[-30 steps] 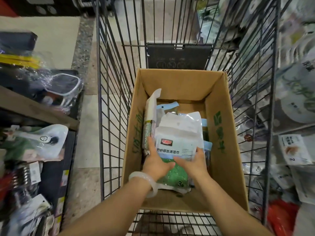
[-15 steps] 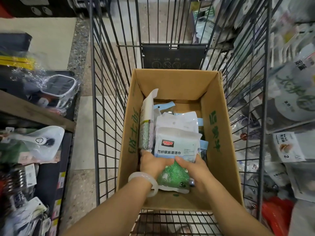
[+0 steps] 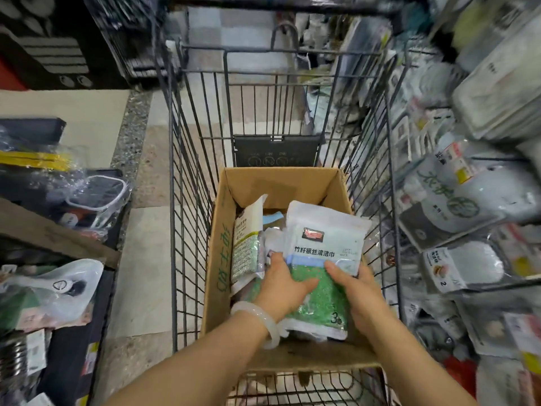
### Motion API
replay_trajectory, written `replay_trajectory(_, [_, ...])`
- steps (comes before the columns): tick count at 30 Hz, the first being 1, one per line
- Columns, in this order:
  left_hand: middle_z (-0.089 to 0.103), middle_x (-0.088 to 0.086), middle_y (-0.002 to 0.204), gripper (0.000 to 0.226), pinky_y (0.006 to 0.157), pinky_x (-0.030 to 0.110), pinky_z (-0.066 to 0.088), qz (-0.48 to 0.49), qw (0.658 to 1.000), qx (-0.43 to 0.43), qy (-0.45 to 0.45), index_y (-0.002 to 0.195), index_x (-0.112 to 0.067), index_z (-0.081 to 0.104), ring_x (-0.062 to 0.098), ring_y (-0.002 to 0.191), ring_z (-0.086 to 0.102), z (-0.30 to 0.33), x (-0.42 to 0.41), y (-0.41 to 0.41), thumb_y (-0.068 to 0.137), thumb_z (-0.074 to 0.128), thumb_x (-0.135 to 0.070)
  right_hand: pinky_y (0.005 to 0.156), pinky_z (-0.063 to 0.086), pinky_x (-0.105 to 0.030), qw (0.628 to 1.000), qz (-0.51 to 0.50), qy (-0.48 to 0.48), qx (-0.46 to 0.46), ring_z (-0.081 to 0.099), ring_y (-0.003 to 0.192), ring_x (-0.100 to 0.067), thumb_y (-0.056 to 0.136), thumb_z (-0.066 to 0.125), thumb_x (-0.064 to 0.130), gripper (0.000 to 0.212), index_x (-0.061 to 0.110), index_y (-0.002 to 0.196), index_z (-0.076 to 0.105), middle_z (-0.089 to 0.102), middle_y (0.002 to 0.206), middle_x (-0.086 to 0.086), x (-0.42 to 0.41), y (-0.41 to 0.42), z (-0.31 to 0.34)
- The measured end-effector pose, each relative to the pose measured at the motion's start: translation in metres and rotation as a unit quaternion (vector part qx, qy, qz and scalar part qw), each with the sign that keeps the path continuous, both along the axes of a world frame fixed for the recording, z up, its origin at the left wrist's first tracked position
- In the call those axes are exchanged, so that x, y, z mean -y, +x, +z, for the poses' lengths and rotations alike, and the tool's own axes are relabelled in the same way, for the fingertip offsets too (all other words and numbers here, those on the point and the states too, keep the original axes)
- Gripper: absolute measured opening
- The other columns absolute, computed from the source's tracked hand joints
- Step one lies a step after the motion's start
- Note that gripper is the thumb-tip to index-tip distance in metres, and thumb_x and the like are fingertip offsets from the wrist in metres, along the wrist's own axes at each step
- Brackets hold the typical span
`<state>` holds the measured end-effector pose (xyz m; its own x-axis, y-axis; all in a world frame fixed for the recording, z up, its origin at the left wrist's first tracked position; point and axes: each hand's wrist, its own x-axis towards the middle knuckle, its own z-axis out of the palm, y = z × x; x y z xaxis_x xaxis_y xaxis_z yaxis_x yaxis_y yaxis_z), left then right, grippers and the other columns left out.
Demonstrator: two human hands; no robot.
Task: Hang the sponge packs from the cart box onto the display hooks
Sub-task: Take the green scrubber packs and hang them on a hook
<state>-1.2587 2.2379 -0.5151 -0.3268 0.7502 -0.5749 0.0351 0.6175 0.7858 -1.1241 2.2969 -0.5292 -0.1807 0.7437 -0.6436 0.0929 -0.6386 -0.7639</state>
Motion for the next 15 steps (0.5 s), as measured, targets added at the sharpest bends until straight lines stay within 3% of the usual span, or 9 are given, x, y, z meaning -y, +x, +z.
replay_trajectory(3, [0.049,-0.006,0.125,0.101,0.096,0.04,0.047,-0.059,0.995,0.011,0.08,0.145,-0.026,0.011,0.018,0.115,0.052,0.024,-0.005,0.001,0.07,0.077,-0.013,0.083,0.056,-0.047,0.998,-0.01,0.053,0.024,0.069,0.094,-0.028,0.073,0.076,0.017,0.045,0.014,0.114,0.058,0.071,0.107,-0.008,-0.009,0.006,0.029])
replay_trajectory(5, [0.041,-0.013,0.125,0.117,0.095,0.035,0.046,-0.107,0.987,0.005,0.116,0.145,-0.036,-0.009,0.013,0.116,0.047,0.04,-0.008,0.001,0.069,0.078,-0.012,0.084,0.055,-0.045,0.996,-0.028,0.086,0.023,0.068,0.093,-0.026,0.075,0.074,0.014,0.039,0.014,0.111,0.059,0.071,0.105,-0.007,-0.012,0.01,0.049])
replay_trajectory(10, [0.039,-0.012,0.14,0.122,0.095,0.041,0.049,-0.168,0.966,-0.007,0.195,0.146,-0.04,-0.004,0.013,0.121,0.047,0.081,-0.024,0.007,0.064,0.082,-0.01,0.079,0.056,-0.041,0.986,-0.072,0.148,0.014,0.068,0.092,-0.027,0.077,0.072,0.009,0.035,0.01,0.11,0.059,0.071,0.104,-0.01,-0.012,0.03,0.098])
replay_trajectory(15, [0.04,-0.016,0.134,0.122,0.088,0.022,0.047,-0.217,0.941,0.003,0.258,0.146,-0.038,-0.002,0.007,0.121,0.045,0.128,-0.036,0.034,0.063,0.084,-0.013,0.084,0.055,-0.047,0.969,-0.1,0.223,0.019,0.069,0.093,-0.028,0.079,0.071,0.01,0.031,0.011,0.108,0.061,0.071,0.105,-0.011,-0.009,0.063,0.15])
